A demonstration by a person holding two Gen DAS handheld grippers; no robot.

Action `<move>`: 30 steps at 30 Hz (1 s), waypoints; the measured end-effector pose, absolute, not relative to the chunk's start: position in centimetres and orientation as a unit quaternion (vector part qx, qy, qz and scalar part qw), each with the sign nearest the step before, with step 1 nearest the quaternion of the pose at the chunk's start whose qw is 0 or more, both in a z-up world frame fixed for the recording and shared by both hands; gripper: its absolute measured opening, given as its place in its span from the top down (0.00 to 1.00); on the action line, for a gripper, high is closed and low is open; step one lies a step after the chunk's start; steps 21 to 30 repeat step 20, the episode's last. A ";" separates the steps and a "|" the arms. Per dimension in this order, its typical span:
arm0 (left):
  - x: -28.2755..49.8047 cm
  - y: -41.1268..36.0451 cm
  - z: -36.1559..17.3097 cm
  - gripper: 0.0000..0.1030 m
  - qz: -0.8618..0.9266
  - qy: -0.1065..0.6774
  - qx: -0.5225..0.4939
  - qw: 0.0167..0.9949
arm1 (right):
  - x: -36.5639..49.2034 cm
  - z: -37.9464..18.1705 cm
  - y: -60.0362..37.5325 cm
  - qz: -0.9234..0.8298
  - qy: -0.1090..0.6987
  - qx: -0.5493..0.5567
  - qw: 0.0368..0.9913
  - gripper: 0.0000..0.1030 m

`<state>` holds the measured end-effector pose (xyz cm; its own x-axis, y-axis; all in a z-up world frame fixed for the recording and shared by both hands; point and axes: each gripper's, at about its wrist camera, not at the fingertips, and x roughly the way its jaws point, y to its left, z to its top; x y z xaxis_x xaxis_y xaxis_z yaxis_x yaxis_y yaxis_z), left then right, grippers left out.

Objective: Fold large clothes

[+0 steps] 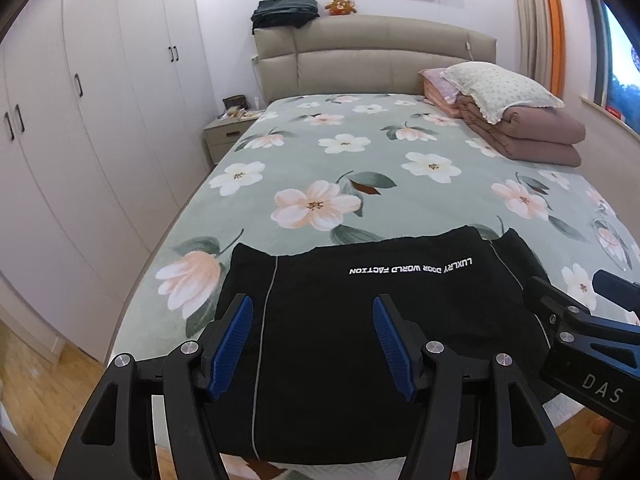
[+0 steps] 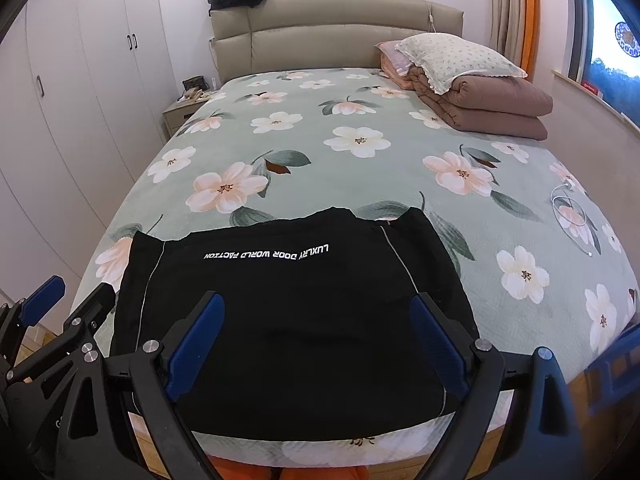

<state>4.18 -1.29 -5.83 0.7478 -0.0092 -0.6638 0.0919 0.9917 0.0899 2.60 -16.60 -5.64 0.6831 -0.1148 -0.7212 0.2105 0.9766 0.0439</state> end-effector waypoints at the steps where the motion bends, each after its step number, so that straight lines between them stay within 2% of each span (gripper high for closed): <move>1: 4.2 -1.3 -5.9 0.38 -0.029 0.355 0.058 0.933 | 2.6 -5.7 -16.6 -0.089 0.388 0.063 0.915 0.08; 13: 4.3 -1.8 -6.9 0.38 -0.053 0.355 0.055 0.932 | 2.9 -6.5 -16.8 -0.088 0.395 0.064 0.912 0.08; 17: 3.8 -1.7 -6.7 0.38 -0.043 0.324 0.065 0.943 | 2.9 -6.7 -17.1 -0.084 0.398 0.064 0.911 0.08; 30: 4.2 -1.3 -6.7 0.38 -0.052 0.341 0.047 0.937 | 3.0 -6.9 -17.1 -0.085 0.400 0.060 0.911 0.08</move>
